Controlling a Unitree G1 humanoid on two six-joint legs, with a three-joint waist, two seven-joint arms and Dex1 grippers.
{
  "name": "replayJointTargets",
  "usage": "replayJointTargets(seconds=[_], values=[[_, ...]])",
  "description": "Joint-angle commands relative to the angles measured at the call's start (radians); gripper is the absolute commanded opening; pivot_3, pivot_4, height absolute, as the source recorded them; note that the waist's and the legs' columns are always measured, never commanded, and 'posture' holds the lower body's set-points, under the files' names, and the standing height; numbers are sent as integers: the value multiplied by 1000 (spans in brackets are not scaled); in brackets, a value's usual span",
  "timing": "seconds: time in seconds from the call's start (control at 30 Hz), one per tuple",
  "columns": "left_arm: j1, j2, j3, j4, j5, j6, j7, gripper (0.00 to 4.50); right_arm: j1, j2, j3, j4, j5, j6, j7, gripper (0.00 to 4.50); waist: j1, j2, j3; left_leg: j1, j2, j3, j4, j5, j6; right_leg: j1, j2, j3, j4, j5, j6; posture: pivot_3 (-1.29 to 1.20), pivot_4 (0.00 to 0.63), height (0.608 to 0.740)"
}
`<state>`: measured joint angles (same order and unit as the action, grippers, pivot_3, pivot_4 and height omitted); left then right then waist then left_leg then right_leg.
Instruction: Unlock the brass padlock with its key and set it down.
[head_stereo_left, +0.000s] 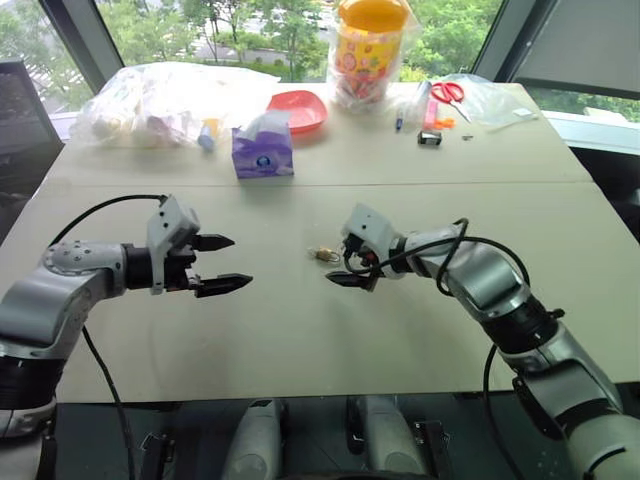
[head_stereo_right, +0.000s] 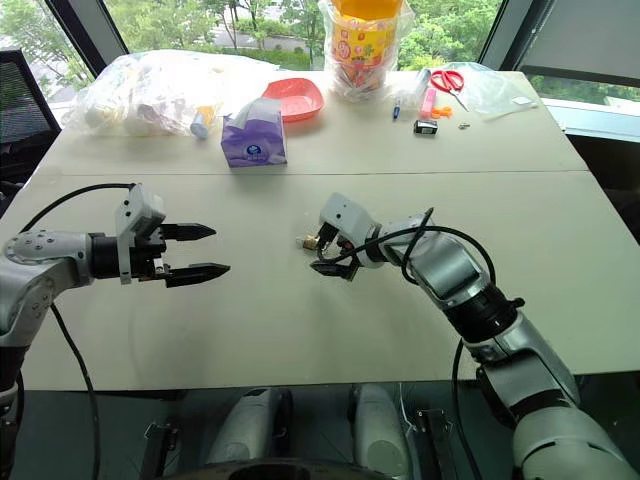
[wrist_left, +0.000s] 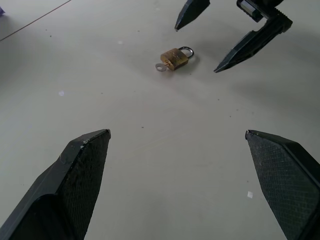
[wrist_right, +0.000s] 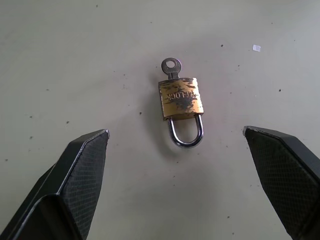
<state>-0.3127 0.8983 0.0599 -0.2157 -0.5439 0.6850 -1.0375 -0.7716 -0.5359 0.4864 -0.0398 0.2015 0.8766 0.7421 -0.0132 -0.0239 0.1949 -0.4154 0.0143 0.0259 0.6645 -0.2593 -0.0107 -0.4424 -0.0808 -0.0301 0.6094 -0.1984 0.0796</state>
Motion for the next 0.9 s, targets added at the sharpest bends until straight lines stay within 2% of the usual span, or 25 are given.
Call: replayJointTargets(seconds=[0.03,0.4,0.5,0.67,0.7,0.77,0.9], values=[[23,-23,5,-39,7,-17,25,4500,-61,29,20,57,-47,-39,30,4479,-1,0,0,0,0,0,0,0,0,0,0,0,1,0,0,0,150,740],[76,-83,-9,-96,21,-19,85,4500,-130,119,46,230,-130,-102,99,4479,-2,0,0,1,0,0,0,0,0,0,1,0,3,0,0,0,150,740],[78,-90,-14,-95,27,-24,94,4500,-144,157,61,293,-156,-129,111,3669,-6,0,0,3,0,0,0,0,0,0,1,0,4,0,1,0,150,740],[78,-96,-12,-79,40,-34,96,4500,-131,169,59,302,-181,-137,133,1060,-5,0,0,5,1,0,0,0,0,2,1,0,5,0,0,0,150,740],[76,-99,-11,-73,41,-36,97,4500,-127,167,58,299,-187,-140,134,660,-4,0,0,5,1,0,0,0,0,2,1,0,5,0,0,0,150,740],[61,-124,5,-50,21,-29,108,4500,-117,147,50,277,-209,-163,122,679,-1,0,0,6,1,0,0,0,0,3,1,0,5,0,0,0,150,740],[-23,-192,43,55,-51,3,97,4500,-59,45,28,144,-280,-450,120,679,9,0,0,5,0,-1,1,0,0,3,1,0,5,0,0,0,150,740]])
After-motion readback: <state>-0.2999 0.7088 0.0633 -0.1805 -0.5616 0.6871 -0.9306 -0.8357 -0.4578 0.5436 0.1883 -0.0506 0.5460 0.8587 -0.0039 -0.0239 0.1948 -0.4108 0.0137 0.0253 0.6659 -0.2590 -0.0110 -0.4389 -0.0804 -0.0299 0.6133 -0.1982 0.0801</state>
